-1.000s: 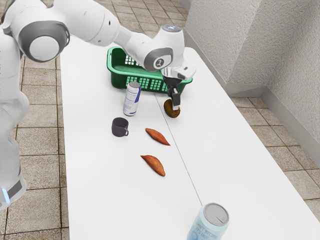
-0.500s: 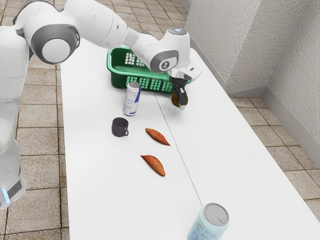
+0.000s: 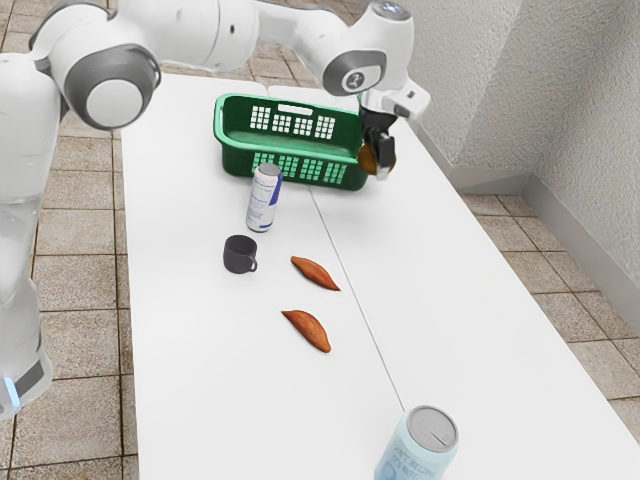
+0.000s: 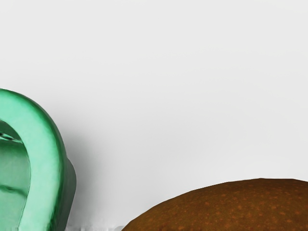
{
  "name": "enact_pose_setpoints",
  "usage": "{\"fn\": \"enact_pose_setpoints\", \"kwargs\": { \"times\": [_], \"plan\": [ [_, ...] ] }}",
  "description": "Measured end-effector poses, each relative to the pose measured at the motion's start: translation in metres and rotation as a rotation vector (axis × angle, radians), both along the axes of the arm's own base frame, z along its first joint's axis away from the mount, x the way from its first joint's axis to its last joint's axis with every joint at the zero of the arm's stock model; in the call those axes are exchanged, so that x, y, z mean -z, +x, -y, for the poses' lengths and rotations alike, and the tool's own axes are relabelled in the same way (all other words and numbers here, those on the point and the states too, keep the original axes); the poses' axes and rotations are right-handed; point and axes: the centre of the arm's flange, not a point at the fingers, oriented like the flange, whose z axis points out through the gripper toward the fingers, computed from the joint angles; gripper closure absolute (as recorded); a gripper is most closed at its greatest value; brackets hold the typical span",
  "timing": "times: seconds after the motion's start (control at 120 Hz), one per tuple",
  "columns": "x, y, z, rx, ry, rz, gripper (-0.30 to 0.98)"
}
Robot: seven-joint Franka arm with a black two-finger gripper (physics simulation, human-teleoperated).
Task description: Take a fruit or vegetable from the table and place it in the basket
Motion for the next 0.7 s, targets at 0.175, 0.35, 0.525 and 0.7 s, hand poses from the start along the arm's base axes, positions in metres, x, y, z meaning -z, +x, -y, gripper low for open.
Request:
{"fn": "enact_pose_setpoints", "kwargs": {
  "times": [0.175,0.35,0.525,0.7],
  "plan": [
    [-0.064,-0.019,-0.03,-0.069,-0.005,-0.007,0.66],
    [-0.069,-0.052,-0.078,-0.145,-0.048,-0.118,0.64],
    [-0.06,-0.077,-0.104,-0.172,-0.08,-0.185,0.65],
    [-0.068,-0.095,-0.129,-0.19,-0.034,-0.202,0.64]
  ]
}}
